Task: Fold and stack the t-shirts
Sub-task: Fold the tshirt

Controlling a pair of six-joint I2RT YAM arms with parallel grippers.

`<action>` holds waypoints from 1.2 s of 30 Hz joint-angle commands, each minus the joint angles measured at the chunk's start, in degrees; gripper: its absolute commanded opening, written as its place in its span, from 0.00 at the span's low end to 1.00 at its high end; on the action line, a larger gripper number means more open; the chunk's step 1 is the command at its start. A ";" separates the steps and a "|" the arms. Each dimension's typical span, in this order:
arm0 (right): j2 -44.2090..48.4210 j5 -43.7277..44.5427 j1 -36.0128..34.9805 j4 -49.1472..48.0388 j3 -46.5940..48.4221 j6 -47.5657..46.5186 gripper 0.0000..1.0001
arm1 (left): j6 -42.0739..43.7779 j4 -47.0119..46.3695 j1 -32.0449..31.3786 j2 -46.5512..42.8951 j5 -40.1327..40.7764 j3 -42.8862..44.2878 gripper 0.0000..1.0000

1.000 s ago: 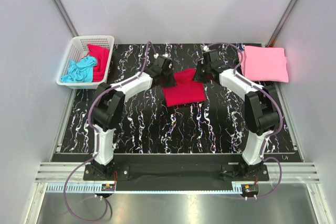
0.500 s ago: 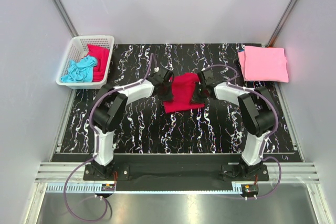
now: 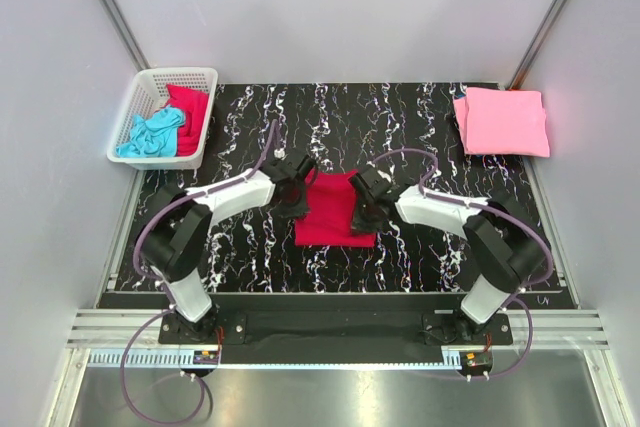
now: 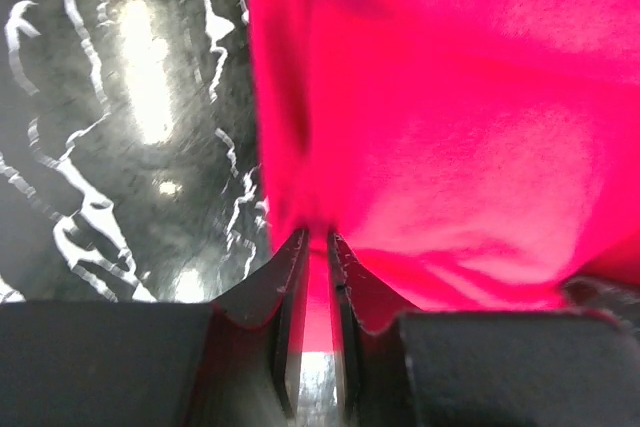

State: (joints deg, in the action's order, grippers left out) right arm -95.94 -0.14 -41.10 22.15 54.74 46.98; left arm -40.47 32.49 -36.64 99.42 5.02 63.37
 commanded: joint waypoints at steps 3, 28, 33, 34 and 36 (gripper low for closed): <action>6.38 9.98 0.23 10.80 6.68 -2.59 0.09 | 1.62 0.91 -0.27 -8.09 0.35 4.20 0.19; -5.13 5.42 11.92 2.11 18.56 -18.94 0.00 | 2.15 -5.60 0.78 7.20 -1.68 15.73 0.14; -6.44 4.19 11.92 1.75 19.26 -18.77 0.00 | 2.68 -5.16 1.84 8.33 -1.15 16.69 0.15; -6.89 4.01 12.01 1.67 19.44 -18.77 0.00 | 2.76 -5.07 2.19 8.69 -1.15 16.96 0.15; -7.94 2.70 12.27 0.97 19.79 -18.77 0.00 | 2.85 -4.98 2.63 9.48 -0.89 17.66 0.15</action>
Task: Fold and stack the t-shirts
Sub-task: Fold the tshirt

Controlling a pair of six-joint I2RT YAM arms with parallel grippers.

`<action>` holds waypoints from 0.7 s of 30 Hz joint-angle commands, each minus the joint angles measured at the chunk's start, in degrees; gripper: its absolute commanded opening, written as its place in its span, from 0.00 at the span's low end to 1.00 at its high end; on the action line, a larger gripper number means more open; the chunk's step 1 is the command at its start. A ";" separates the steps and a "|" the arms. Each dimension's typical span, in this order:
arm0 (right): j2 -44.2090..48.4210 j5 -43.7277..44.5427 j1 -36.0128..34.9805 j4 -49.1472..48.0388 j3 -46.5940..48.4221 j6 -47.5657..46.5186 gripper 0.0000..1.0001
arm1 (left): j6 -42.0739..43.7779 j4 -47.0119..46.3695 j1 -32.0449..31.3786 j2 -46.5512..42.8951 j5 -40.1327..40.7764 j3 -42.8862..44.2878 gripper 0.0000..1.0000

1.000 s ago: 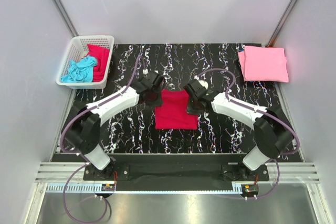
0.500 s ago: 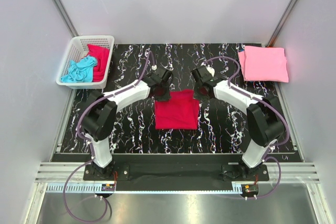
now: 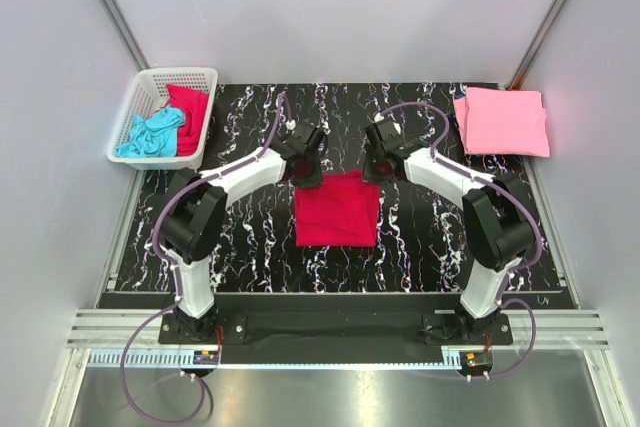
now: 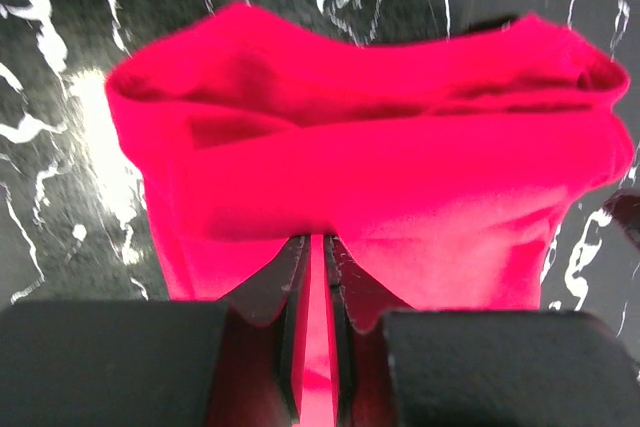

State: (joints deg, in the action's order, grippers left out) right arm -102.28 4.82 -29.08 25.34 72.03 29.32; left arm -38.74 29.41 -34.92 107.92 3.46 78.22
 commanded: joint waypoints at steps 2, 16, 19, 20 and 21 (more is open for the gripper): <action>-3.36 -3.23 0.51 -3.02 2.94 -1.11 0.00 | 1.21 -1.64 1.25 2.29 1.54 3.60 0.15; -12.06 -2.98 7.01 -4.43 8.13 -1.81 0.00 | 1.91 0.03 4.59 9.42 4.97 10.11 0.15; -12.59 -2.89 8.51 -4.43 8.39 -1.72 0.00 | 2.53 0.47 4.94 8.36 6.98 9.42 0.15; -12.85 -3.06 9.47 -4.51 8.48 -1.72 0.00 | 2.70 0.65 5.03 8.27 7.52 9.24 0.15; -13.81 -3.24 9.83 -4.43 8.65 -1.55 0.00 | 2.79 0.74 5.12 8.45 7.96 9.15 0.15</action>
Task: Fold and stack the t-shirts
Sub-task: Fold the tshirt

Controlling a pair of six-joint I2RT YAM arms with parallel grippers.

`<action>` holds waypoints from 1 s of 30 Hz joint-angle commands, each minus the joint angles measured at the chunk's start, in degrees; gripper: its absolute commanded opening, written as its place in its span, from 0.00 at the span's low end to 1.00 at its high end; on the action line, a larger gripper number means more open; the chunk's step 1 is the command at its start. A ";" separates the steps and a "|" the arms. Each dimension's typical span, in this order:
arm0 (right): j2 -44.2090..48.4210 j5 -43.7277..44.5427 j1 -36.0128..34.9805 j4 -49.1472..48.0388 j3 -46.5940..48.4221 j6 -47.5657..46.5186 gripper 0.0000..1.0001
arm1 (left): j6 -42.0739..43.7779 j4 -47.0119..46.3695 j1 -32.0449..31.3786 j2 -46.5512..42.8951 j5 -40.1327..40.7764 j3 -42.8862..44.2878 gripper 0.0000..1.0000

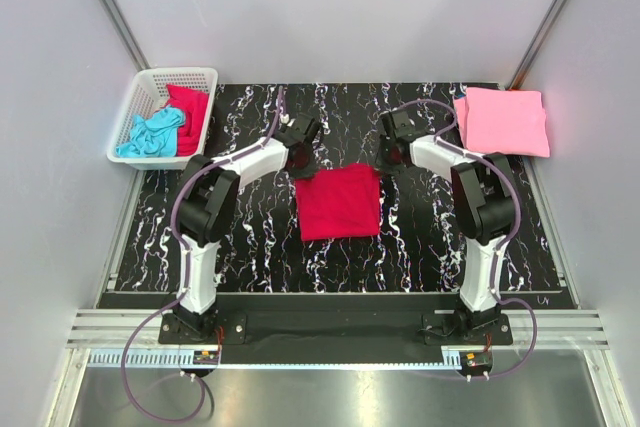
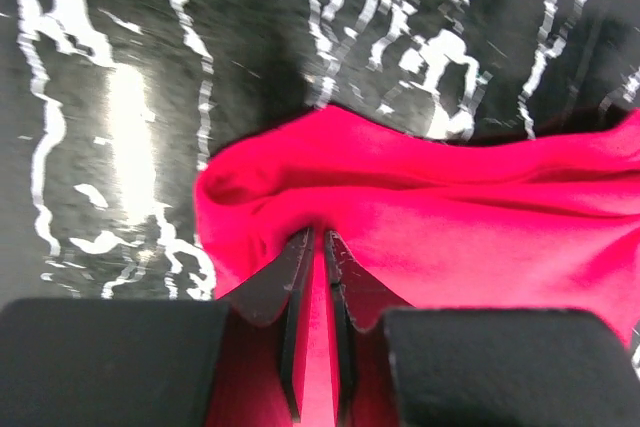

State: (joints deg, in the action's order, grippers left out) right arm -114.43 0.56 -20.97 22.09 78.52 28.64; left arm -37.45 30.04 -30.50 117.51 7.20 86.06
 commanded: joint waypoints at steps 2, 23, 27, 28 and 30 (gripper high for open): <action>-2.37 0.50 2.51 -1.17 2.69 -0.52 0.00 | 1.42 1.07 0.88 -0.36 5.10 1.39 0.15; 13.35 -9.42 4.79 -7.05 -13.74 -1.84 0.78 | 2.82 -10.88 2.20 -20.65 -0.26 -14.42 0.18; 13.62 -17.33 5.76 -11.70 -17.34 -1.57 0.79 | 3.00 -10.97 2.20 -23.38 0.53 -16.01 0.19; 13.62 -18.56 5.68 -12.76 -18.83 -0.96 0.79 | 3.00 -10.80 2.20 -23.99 0.62 -16.71 0.19; 13.27 -21.82 5.85 -15.49 -20.15 -0.87 0.79 | 2.65 -10.62 2.11 -24.52 0.97 -17.85 0.19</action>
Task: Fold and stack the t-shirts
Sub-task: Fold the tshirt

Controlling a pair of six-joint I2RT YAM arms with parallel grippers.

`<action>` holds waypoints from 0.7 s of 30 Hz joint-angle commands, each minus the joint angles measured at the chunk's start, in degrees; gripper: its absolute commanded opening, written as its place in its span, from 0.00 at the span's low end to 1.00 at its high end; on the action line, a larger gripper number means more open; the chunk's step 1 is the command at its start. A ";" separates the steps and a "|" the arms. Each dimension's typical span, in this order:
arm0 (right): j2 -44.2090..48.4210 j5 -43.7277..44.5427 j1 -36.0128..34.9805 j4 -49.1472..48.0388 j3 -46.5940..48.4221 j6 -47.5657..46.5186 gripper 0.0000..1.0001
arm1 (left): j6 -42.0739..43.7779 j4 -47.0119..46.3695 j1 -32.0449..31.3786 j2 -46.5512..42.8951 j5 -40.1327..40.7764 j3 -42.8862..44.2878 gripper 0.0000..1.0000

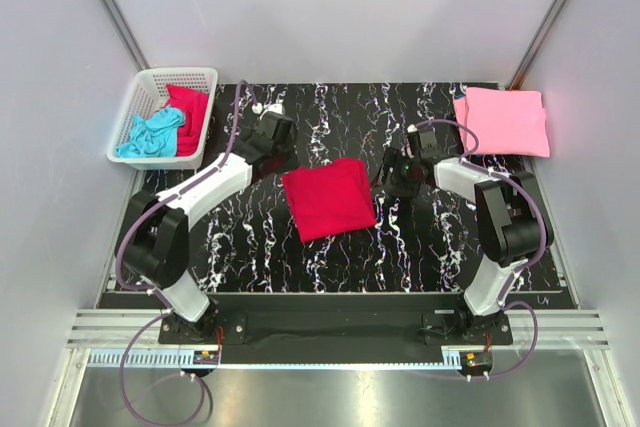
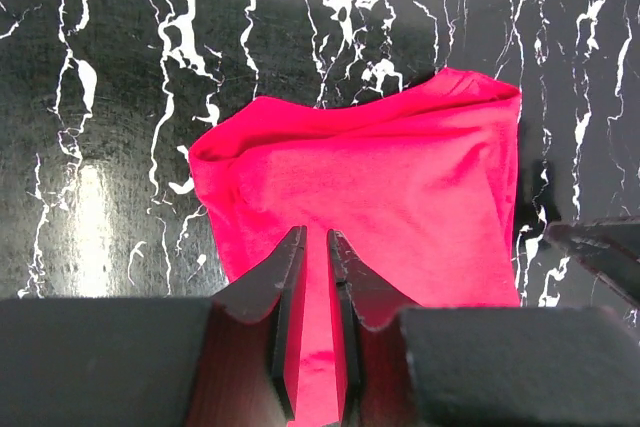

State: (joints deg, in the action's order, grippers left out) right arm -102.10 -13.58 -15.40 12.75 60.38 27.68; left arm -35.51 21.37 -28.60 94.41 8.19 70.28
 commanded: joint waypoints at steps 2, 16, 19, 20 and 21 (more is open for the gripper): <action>-0.11 -10.58 0.19 -7.65 -2.20 -0.17 0.78 | -0.17 -1.68 0.30 -2.04 0.25 -2.69 0.19; -7.05 -23.85 1.34 -16.26 -2.28 2.29 0.73 | -3.16 1.39 0.91 -10.91 0.25 -9.02 0.19; -8.28 -26.57 1.33 -17.41 -2.72 2.29 0.71 | -4.83 2.89 1.26 -13.02 0.60 -10.07 0.20; -8.89 -27.10 1.34 -17.67 -2.90 2.29 0.70 | -5.10 3.07 1.35 -13.46 0.60 -10.25 0.20; -9.16 -27.37 1.34 -17.68 -3.16 2.20 0.70 | -5.36 3.24 1.35 -13.81 0.26 -10.69 0.20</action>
State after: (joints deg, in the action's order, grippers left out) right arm -109.51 -37.65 -14.15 -3.07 58.13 29.91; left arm -39.11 24.34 -27.70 83.00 7.79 60.66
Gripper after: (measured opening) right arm 0.705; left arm 0.199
